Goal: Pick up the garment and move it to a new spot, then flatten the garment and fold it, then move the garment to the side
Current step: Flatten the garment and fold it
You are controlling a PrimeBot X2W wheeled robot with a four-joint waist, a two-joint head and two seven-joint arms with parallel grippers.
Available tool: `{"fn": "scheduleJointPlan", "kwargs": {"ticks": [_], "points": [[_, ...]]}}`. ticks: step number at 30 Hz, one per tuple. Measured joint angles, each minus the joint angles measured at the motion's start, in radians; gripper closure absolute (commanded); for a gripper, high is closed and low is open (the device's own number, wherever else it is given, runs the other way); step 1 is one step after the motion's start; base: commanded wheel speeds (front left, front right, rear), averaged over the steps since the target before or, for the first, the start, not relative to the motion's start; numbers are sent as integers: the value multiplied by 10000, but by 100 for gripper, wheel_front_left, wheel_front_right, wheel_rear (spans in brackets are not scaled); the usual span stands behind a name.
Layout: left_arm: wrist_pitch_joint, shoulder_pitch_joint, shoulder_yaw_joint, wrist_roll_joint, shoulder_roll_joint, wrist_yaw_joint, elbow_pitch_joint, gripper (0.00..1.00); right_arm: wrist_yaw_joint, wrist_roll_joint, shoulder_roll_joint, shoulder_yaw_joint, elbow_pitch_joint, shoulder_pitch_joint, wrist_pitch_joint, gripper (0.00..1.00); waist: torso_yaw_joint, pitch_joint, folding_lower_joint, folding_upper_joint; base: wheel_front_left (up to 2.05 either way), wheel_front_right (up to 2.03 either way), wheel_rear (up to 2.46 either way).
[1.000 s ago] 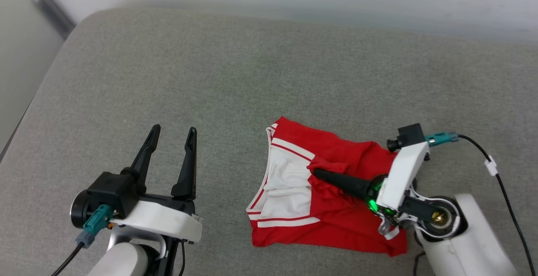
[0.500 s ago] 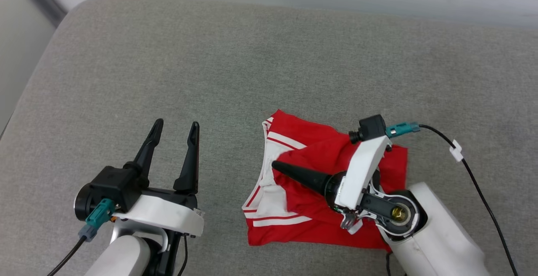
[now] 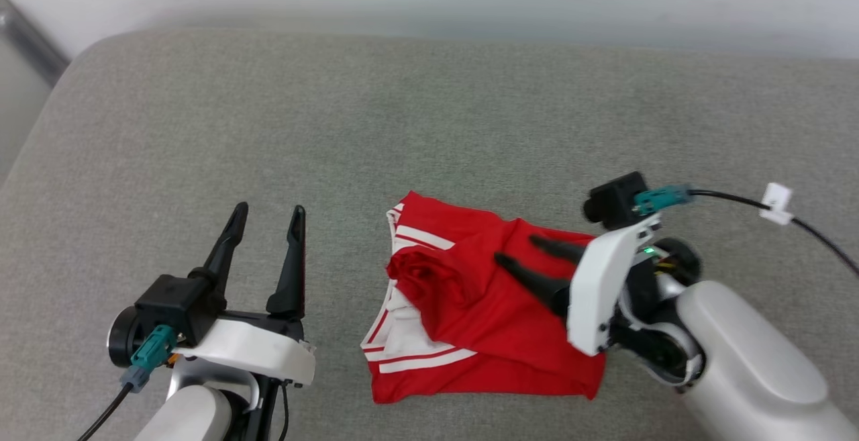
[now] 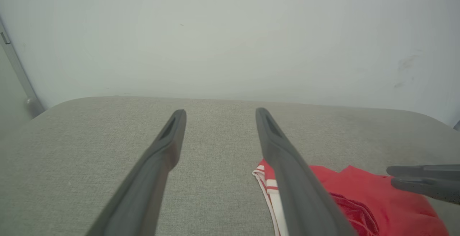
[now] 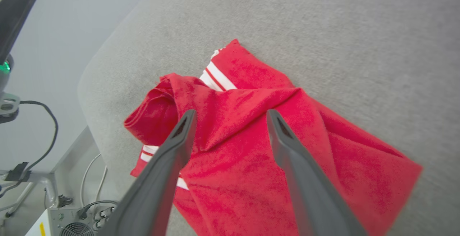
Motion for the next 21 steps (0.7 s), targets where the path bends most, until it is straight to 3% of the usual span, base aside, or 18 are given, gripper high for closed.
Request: {"fn": "scheduleJointPlan", "kwargs": {"ticks": [6, 10, 17, 21], "points": [[46, 231, 88, -15, 102, 182, -54, 0, 0, -1985, -456, -1266, 27, 398, -1131, 0, -339, -232, 0, 0, 0, 0, 0], [44, 421, 184, -79, 198, 290, -36, 0, 0, -3266, -426, -3049, -284, 1322, -2023, 0, -623, -413, 0, 0, 0, 0, 0], [-19, 768, 385, -90, 282, 382, 128, 0, 0, -4907, 564, -5931, -2123, 3212, -3536, 0, -1013, -844, 0, 0, 0, 0, 0], [-50, 917, 453, -90, 278, 395, 211, 0, 0, -5241, 988, -6293, -2792, 3795, -3777, 0, -1088, -1029, 0, 0, 0, 0, 0]]}}
